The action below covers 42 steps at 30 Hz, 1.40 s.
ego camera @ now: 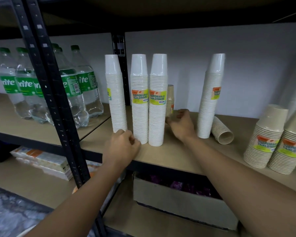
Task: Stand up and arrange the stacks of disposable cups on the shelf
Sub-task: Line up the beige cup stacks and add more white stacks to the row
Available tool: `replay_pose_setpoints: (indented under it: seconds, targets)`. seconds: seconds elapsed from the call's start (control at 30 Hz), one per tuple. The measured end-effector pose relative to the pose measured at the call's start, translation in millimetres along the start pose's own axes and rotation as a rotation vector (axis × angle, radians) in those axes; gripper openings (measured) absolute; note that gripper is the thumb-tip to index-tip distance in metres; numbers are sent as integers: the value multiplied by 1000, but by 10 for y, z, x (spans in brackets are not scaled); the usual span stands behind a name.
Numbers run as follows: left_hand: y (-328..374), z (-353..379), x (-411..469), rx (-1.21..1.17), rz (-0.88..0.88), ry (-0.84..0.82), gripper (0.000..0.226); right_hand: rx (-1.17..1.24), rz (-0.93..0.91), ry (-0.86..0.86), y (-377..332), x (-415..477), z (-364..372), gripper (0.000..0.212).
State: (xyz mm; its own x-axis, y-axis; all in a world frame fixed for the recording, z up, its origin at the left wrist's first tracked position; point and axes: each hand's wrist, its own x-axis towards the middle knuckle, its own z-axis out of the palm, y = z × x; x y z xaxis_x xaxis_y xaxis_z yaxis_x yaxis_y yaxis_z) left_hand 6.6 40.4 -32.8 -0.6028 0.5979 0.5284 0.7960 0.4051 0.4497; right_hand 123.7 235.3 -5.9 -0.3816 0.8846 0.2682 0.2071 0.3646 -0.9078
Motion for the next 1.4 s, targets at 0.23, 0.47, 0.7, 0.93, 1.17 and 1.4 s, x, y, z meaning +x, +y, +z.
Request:
replay_pose_setpoints:
  seconds: [0.23, 0.47, 0.7, 0.93, 1.17, 1.4]
  targets:
    - [-58, 80, 11, 3, 30, 56, 16, -6, -11, -51, 52, 361, 230, 88]
    - [-95, 136, 5, 13, 31, 81, 16, -42, -3, -14, 86, 459, 310, 77]
    - [14, 13, -119, 15, 52, 31, 19, -57, -41, 48, 29, -61, -15, 49]
    - [494, -143, -427, -26, 89, 53, 19, -28, -98, 49, -69, -863, -579, 46]
    - [1146, -67, -654, -139, 153, -25, 20, -13, -159, 167, -161, -1480, -1320, 46]
    - [1818, 133, -733, -175, 261, -26, 19, 15, -174, 336, -291, -1723, -2255, 59]
